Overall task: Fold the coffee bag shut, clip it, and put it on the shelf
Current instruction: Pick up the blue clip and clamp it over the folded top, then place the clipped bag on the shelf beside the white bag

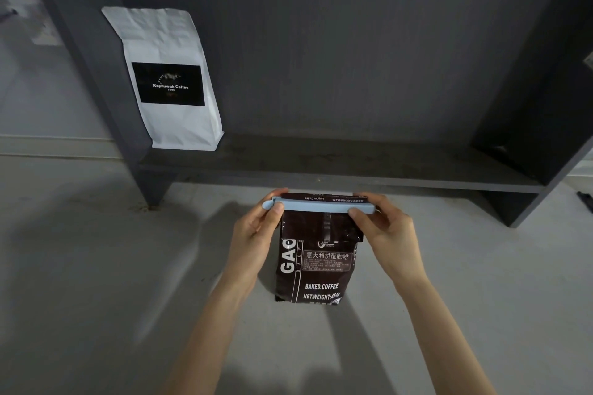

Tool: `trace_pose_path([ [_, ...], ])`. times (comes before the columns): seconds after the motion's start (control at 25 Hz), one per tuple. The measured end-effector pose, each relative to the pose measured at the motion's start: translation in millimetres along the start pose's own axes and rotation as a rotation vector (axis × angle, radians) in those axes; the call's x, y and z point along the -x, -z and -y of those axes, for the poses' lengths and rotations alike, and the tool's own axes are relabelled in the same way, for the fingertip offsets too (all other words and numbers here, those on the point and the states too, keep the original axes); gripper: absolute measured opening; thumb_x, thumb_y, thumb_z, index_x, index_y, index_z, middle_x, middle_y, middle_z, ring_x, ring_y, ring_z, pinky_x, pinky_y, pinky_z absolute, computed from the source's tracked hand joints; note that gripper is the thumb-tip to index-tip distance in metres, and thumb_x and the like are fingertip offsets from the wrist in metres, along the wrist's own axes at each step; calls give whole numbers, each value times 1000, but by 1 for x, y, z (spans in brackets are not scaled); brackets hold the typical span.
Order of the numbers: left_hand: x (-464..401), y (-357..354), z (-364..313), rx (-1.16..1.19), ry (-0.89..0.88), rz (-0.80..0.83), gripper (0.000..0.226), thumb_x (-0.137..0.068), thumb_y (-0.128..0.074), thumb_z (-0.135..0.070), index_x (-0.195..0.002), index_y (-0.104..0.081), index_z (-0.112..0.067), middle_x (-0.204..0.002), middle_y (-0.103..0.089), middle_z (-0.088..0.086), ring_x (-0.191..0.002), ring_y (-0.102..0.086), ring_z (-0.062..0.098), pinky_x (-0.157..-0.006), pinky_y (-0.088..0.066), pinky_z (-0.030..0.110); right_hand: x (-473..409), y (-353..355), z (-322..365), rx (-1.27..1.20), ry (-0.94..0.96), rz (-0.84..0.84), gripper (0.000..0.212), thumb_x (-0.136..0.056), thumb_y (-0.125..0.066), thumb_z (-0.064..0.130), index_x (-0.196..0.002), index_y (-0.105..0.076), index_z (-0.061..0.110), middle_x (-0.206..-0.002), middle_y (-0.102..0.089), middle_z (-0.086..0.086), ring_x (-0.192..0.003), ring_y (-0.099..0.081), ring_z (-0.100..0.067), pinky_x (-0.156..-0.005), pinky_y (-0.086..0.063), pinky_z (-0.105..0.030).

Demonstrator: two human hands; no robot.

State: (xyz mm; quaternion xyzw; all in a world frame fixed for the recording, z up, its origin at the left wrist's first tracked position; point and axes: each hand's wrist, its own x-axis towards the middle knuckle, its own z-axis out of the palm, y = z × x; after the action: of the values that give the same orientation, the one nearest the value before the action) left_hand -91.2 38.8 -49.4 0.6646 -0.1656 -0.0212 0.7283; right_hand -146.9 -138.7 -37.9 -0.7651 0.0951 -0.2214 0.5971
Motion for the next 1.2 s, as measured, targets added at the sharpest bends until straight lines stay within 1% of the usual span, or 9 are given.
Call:
trace_pose_path([
  [0.16, 5, 4, 8, 14, 40, 134, 42, -84, -52, -4, -117, -46, -31, -103, -59, -28, -99, -55, -15, -79, -43, 3, 3, 0, -13, -85, -66, 77, 43, -81, -60, 18, -121, -48, 24, -110, -65, -6, -104, -61, -19, -88, -51, -34],
  [0.32, 6, 14, 26, -118, 89, 238, 58, -82, -57, -8, -126, -31, -35, -109, -53, -31, -101, -49, -21, -82, -39, 0, 13, -1, -32, -71, -121, 168, 40, -81, -60, 11, -119, -51, 23, -116, -64, -2, -110, -58, -11, -98, -45, -35],
  [0.44, 7, 21, 36, -187, 142, 289, 60, -75, -66, -20, -120, -34, -43, -97, -61, -41, -102, -50, -19, -85, -40, 3, 17, -3, -45, -22, -162, 178, 36, -81, -60, 11, -116, -55, 20, -116, -65, -2, -109, -59, -10, -100, -44, -38],
  [0.56, 12, 24, 44, -192, 205, 307, 53, -67, -67, -27, -113, -42, -38, -105, -61, -30, -99, -53, -18, -87, -42, 4, 22, -4, -53, -63, -228, 191, 28, -81, -60, 10, -105, -58, 24, -110, -67, 2, -104, -61, -10, -95, -47, -31],
  [0.64, 14, 25, 46, -153, 224, 310, 49, -77, -63, -9, -116, -40, -28, -115, -55, -16, -96, -54, -19, -83, -43, 3, 26, -4, -56, -68, -246, 232, 30, -81, -60, 9, -106, -58, 25, -107, -67, 9, -103, -62, -7, -88, -50, -20],
  [0.76, 15, 26, 47, -169, 218, 313, 45, -82, -54, 2, -115, -42, -27, -111, -57, -20, -95, -54, -19, -82, -42, 2, 30, -3, -56, -24, -239, 205, 31, -81, -61, 10, -109, -59, 22, -104, -67, 12, -96, -62, 6, -76, -47, -5],
  [0.92, 13, 28, 50, -243, 199, 303, 38, -81, -58, -8, -107, -50, -35, -89, -62, -43, -99, -54, -16, -85, -42, 4, 30, -7, -50, 41, -180, 142, 29, -80, -62, 9, -107, -63, 19, -93, -67, 17, -81, -59, 19, -66, -42, 2],
  [1.08, 9, 35, 42, -244, 155, 268, 42, -73, -66, -38, -112, -52, -34, -95, -62, -41, -105, -54, -10, -90, -43, 8, 19, -12, -40, 65, -147, 136, 27, -79, -64, 10, -103, -66, 22, -79, -67, 33, -80, -60, 17, -65, -41, 3],
  [1.2, -7, 45, 23, -251, 119, 250, 58, -56, -66, -65, -108, -53, -41, -98, -63, -39, -105, -56, -8, -86, -45, 8, 1, -19, -21, 64, -106, 141, 27, -77, -66, 14, -101, -67, 24, -85, -68, 26, -84, -62, 14, -67, -44, 0],
])
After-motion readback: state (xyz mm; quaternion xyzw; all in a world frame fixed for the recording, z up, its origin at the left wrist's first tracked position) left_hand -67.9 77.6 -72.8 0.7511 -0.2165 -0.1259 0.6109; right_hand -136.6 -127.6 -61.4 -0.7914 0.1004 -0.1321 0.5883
